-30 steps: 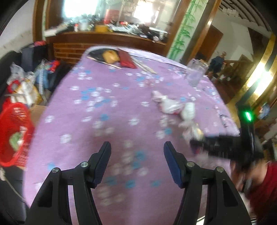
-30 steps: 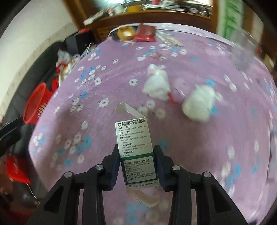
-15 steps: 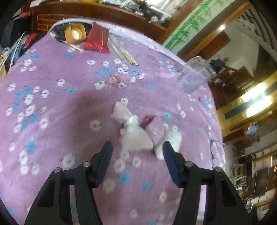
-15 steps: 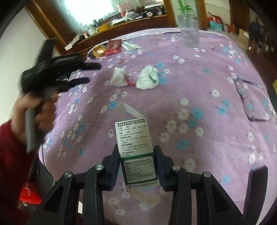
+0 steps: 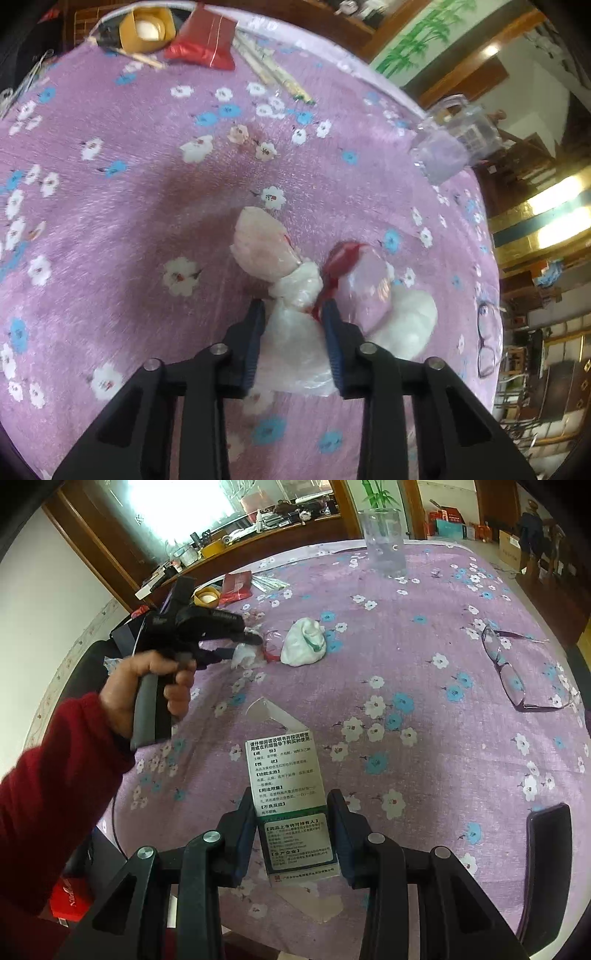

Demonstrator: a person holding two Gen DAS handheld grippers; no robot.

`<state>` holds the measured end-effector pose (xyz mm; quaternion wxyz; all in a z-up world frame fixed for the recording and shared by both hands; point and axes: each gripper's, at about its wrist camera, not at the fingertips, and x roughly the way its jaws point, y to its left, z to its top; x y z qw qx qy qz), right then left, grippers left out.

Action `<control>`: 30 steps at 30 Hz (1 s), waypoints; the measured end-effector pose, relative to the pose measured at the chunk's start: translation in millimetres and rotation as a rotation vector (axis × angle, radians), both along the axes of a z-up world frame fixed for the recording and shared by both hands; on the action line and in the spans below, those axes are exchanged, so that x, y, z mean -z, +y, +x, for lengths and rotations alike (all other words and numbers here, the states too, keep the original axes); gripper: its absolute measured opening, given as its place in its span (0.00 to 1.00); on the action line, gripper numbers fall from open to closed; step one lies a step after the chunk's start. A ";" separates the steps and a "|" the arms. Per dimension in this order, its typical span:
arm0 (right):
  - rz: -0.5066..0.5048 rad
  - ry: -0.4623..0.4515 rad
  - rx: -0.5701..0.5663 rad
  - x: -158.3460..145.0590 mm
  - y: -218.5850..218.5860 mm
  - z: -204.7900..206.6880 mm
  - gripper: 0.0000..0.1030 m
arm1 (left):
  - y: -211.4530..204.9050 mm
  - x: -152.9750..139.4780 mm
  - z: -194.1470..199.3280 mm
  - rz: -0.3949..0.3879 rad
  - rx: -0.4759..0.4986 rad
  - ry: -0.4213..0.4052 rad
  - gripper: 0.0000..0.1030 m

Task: Collect trash
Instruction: 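Grasp the white plastic bag with the left gripper while the right gripper holds the leaflet, then lift the white plastic bag and leaflet off the table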

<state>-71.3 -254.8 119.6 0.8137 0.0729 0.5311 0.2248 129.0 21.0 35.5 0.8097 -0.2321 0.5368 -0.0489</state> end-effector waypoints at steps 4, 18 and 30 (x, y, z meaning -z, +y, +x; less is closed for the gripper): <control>-0.006 -0.012 -0.003 0.0 11.2 2.6 0.40 | 1.4 -17.0 -42.8 0.088 0.039 -0.097 0.25; -0.068 -0.058 -0.062 10.3 100.6 6.7 0.40 | 26.9 -72.4 -212.8 0.334 0.030 -0.335 0.25; -0.064 -0.088 -0.146 1.6 157.1 -1.1 0.40 | 56.7 -80.1 -243.6 0.402 -0.012 -0.346 0.25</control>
